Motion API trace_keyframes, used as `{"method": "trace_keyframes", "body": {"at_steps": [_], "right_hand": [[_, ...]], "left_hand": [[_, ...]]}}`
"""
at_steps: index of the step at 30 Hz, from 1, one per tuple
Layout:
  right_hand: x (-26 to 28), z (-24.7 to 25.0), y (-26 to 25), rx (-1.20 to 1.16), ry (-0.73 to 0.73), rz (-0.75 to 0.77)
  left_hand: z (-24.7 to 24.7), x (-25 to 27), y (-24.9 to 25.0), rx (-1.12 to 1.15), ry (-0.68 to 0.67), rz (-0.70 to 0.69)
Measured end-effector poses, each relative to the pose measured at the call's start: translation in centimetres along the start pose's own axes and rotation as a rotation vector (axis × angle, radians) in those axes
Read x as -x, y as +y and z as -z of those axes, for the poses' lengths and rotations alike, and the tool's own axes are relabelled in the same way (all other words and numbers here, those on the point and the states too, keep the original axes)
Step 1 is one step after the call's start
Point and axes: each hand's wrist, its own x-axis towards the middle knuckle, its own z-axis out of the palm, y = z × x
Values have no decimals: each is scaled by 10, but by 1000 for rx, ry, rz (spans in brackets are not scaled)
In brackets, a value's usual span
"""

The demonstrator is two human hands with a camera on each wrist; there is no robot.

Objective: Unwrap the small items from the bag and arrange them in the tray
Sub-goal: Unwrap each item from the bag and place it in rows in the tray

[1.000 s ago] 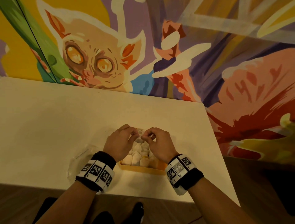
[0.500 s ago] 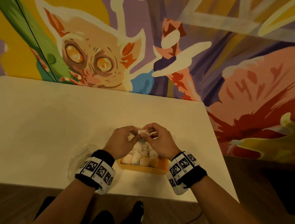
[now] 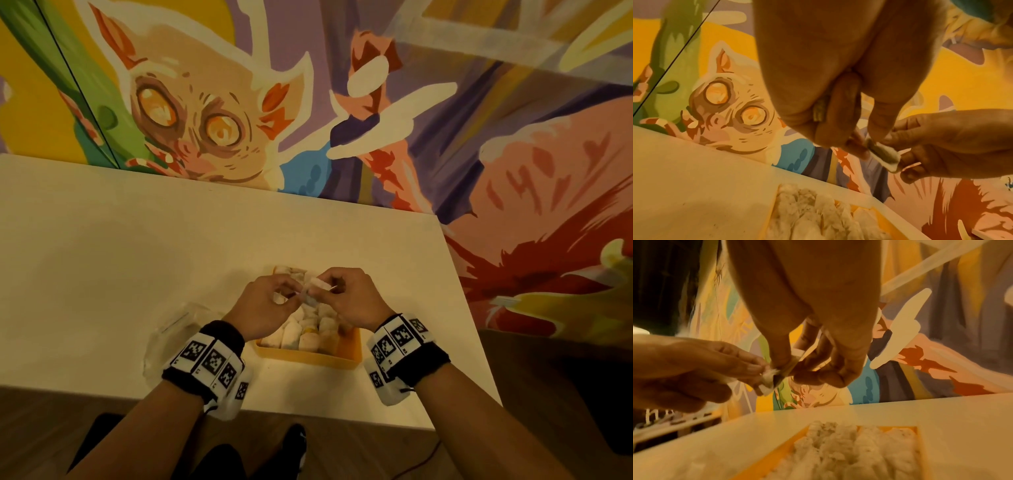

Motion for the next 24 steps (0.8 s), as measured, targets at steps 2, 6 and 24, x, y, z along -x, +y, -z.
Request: {"method": "trace_keyframes", "body": {"at_steps": [2,6,24], "right_hand": [[-3,9,8,142,-5,-15],[-1,21,30,439,-76,-82],[0,-1,66,1116,-407,-189]], "left_hand": [[-1,1,-5,26,25,67],[0,3,-13,29,6,130],[5,5,-9,25,-28,172]]}}
